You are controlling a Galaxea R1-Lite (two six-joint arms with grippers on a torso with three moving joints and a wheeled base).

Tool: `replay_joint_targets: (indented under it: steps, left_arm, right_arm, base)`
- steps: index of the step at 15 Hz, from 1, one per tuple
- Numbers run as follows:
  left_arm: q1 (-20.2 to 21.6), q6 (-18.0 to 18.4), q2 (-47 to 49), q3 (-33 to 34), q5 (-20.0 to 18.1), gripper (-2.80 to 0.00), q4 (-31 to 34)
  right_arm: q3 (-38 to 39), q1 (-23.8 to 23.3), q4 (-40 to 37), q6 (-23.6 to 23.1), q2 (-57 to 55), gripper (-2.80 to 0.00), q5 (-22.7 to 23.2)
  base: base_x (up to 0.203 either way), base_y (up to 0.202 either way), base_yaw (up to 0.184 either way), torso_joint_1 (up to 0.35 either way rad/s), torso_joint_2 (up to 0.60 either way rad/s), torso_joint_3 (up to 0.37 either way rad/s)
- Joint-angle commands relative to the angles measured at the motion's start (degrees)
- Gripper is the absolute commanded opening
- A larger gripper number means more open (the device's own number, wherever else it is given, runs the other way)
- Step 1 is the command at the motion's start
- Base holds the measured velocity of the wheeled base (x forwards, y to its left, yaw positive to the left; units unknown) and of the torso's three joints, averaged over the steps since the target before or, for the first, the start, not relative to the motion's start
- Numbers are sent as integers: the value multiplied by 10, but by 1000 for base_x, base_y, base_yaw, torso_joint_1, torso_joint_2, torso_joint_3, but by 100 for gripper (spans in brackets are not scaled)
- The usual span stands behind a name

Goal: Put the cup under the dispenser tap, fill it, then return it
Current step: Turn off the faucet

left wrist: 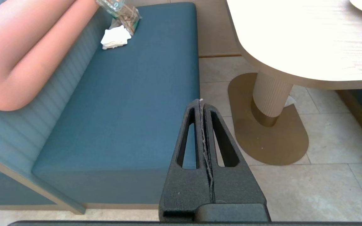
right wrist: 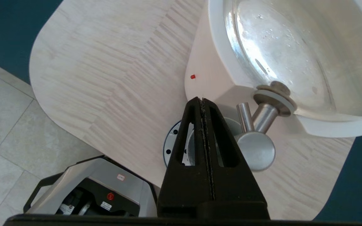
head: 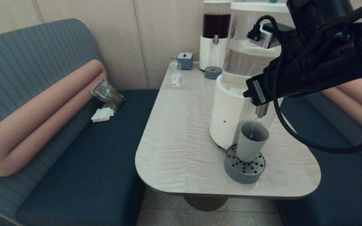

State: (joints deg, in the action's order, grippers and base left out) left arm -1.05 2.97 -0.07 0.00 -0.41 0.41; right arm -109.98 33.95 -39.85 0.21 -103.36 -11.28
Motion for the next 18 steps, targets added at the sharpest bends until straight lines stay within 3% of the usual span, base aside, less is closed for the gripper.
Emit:
replay_joint_targets:
  steps: [1,18]
  left_arm:
    - [0,0,-1,0,1,-280,0]
    - [0,0,-1,0,0,-280,0]
  right_arm:
    - [-2,-2,-3,-1,-7,-280,-4]
    - [0,-15,-4,-6,-21,-280,-26]
  base:
    - [0,0,0,0,0,0]
    - [0,0,0,0,0,0]
